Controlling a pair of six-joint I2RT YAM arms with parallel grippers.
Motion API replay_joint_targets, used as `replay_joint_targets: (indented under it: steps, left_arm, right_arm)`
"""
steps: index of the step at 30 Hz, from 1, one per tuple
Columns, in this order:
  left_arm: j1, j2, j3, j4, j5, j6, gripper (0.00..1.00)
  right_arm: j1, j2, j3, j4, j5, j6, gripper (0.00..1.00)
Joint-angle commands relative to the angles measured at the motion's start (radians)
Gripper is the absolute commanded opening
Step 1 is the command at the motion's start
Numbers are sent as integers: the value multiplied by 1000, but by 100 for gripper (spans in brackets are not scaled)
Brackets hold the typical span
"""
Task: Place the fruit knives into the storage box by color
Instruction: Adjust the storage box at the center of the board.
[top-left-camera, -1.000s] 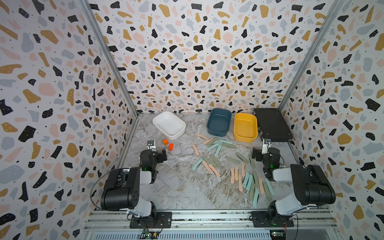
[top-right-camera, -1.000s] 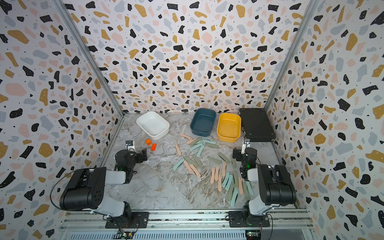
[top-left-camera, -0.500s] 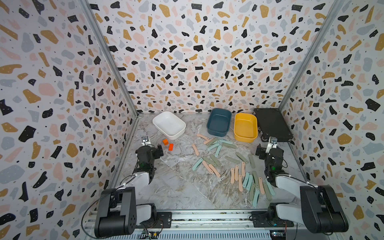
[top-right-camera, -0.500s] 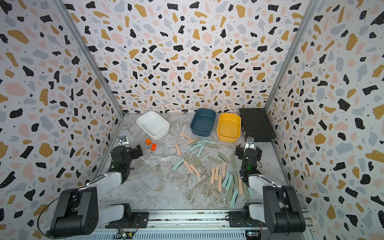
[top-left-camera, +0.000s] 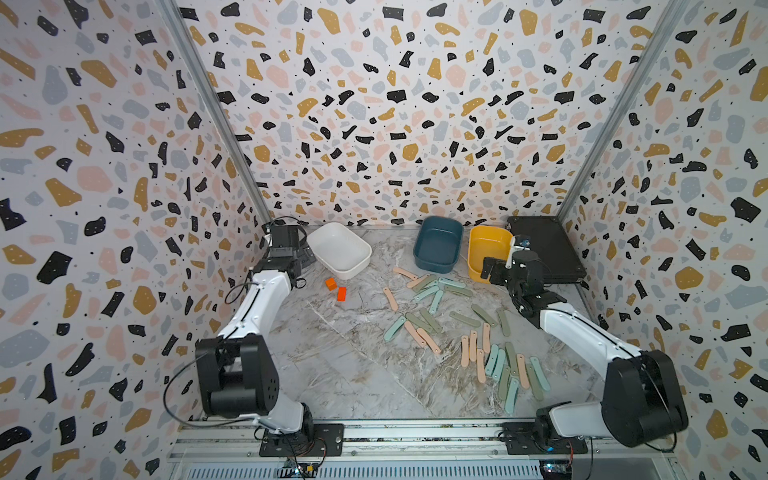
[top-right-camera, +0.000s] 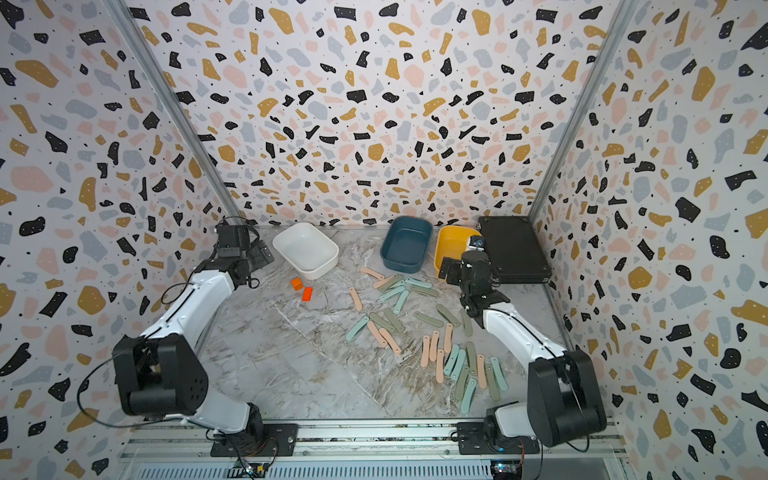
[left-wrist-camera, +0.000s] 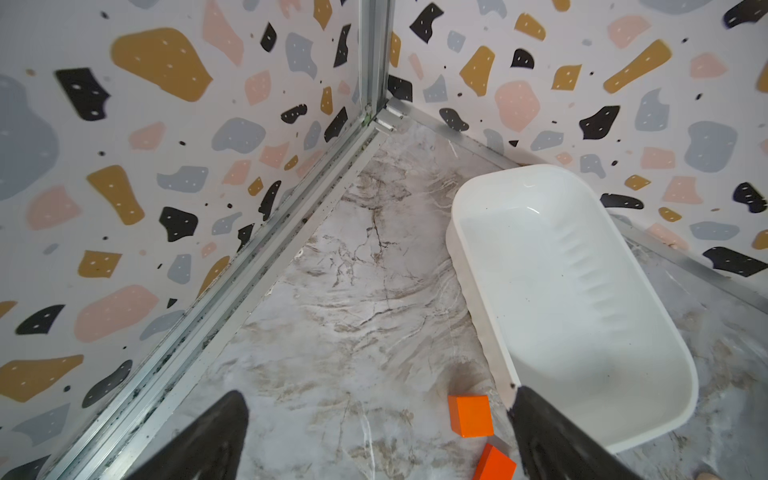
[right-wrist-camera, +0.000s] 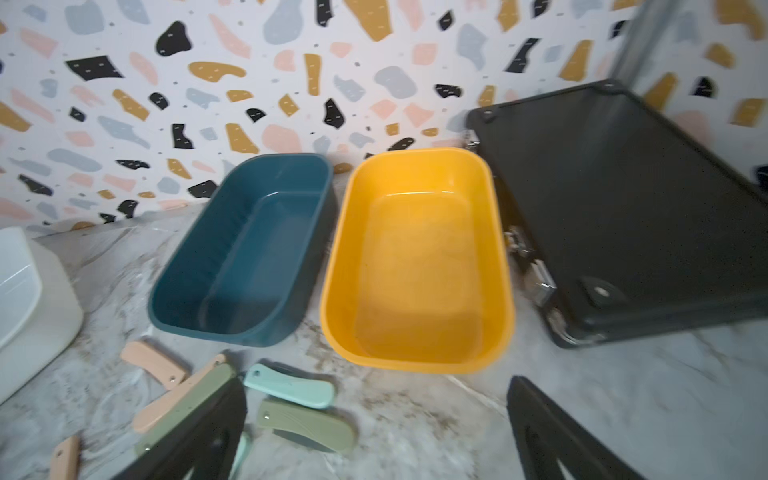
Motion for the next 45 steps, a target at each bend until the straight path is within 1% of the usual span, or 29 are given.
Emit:
replay_joint_targets:
  steps: [1, 3, 6, 8, 10, 13, 18, 20, 22, 25, 29, 31, 33, 41, 45]
  left_arm:
    - [-3, 132, 182, -227, 28, -15, 99]
    - [-2, 214, 277, -269, 49, -15, 99]
    - [1, 340, 423, -332, 86, -37, 100]
    - [3, 418, 516, -367, 119, -50, 97]
    - [3, 493, 604, -400, 148, -65, 90]
    - [3, 575, 684, -426, 171, -79, 83]
    - [3, 652, 729, -393, 234, -98, 76]
    - [3, 681, 745, -368, 289, -98, 70]
    - [3, 704, 759, -348, 349, -93, 68]
    - [3, 725, 761, -326, 405, -92, 61]
    - [3, 738, 762, -318, 433, -84, 52]
    - [3, 738, 760, -318, 439, -80, 50]
    - [3, 736, 758, -315, 447, -75, 46]
    - [-1, 720, 743, -303, 506, -65, 37]
    - [-14, 705, 725, -305, 512, -50, 30]
  right_arm:
    - [35, 94, 156, -183, -155, -47, 100]
    - [50, 159, 239, -210, -218, -72, 100]
    - [67, 248, 357, -257, -281, -102, 100]
    - [76, 305, 438, -302, -303, -115, 100]
    - [81, 353, 494, -328, -325, -125, 100]
    - [84, 406, 541, -347, -340, -128, 100]
    - [84, 457, 566, -349, -361, -126, 100]
    - [84, 470, 570, -341, -386, -124, 100]
    - [84, 480, 568, -327, -420, -119, 100]
    - [84, 493, 570, -318, -445, -105, 100]
    - [84, 494, 564, -319, -446, -103, 100]
    - [84, 488, 555, -315, -441, -105, 100]
    - [84, 480, 547, -312, -438, -104, 100]
    - [84, 450, 516, -308, -427, -102, 100]
    - [84, 426, 485, -290, -416, -97, 100]
